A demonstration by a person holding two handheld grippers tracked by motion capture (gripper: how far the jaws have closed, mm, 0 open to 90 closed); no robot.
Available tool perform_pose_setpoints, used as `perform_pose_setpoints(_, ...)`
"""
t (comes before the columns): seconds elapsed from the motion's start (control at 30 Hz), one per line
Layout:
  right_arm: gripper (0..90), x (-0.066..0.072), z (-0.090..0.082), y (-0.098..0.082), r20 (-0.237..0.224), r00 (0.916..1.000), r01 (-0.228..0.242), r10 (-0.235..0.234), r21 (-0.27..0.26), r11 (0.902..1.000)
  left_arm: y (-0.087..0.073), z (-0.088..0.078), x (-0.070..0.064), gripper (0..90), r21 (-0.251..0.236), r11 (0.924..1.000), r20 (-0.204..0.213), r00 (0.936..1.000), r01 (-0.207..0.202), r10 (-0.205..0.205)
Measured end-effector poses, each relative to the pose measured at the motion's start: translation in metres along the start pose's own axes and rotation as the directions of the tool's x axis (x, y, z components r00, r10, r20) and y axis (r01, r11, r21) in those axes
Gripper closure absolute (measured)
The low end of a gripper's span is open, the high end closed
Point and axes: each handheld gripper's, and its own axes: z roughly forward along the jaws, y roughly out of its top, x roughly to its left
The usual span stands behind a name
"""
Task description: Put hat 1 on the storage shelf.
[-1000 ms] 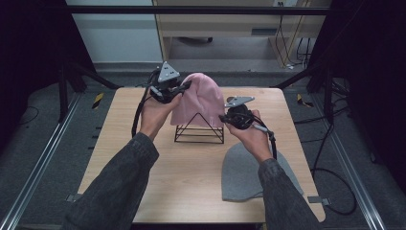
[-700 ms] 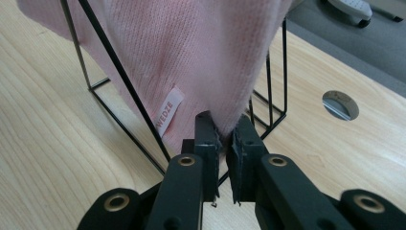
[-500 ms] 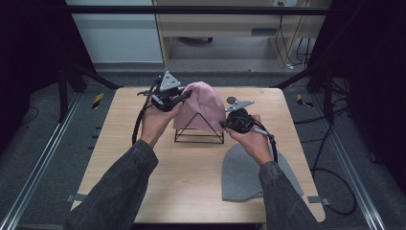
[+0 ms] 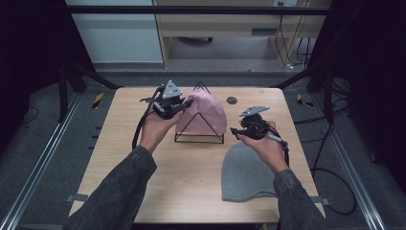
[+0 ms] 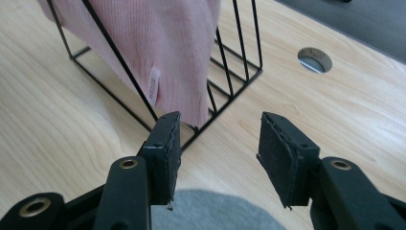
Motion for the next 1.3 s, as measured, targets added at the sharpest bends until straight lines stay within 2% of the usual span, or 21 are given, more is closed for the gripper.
perform_pose_setpoints(0.23,49.1,-0.006,-0.011,-0.017,0.009,1.0,-0.004,0.004,0.022,0.9997,-0.011,0.002,0.003,82.3,0.033,0.9994,0.029,0.9995,0.012,-0.013)
perform_pose_setpoints(0.3,48.7,-0.008,-0.014,-0.021,0.011,0.9999,-0.012,0.012,0.022,0.9997,-0.013,0.002,0.002,82.3,0.043,0.9991,0.043,0.999,0.007,-0.009)
perform_pose_setpoints(0.53,47.7,-0.013,-0.017,-0.035,0.014,0.9995,-0.028,0.028,0.038,0.9989,-0.02,0.005,0.002,81.8,0.087,0.9962,0.049,0.9988,-0.009,0.005)
perform_pose_setpoints(0.97,47.3,-0.022,-0.021,-0.044,0.025,0.9988,-0.044,0.043,0.044,0.9981,-0.028,0.003,0.005,79.4,0.084,0.9964,0.049,0.9986,0.014,-0.018)
perform_pose_setpoints(1.07,46.2,-0.023,-0.023,-0.047,0.027,0.9983,-0.052,0.051,0.046,0.9976,-0.029,0.002,0.005,74.4,0.077,0.9968,0.05,0.9985,0.021,-0.025)
perform_pose_setpoints(1.2,43.1,-0.025,-0.026,-0.054,0.031,0.9975,-0.065,0.063,0.05,0.9966,-0.031,-0.008,0.007,59.0,0.046,0.9979,0.018,0.9988,0.046,-0.047)
perform_pose_setpoints(1.3,41.1,-0.026,-0.028,-0.059,0.036,0.9972,-0.068,0.066,0.052,0.9964,-0.033,-0.019,0.008,51.6,0.033,0.9983,0.005,0.9988,0.049,-0.049)
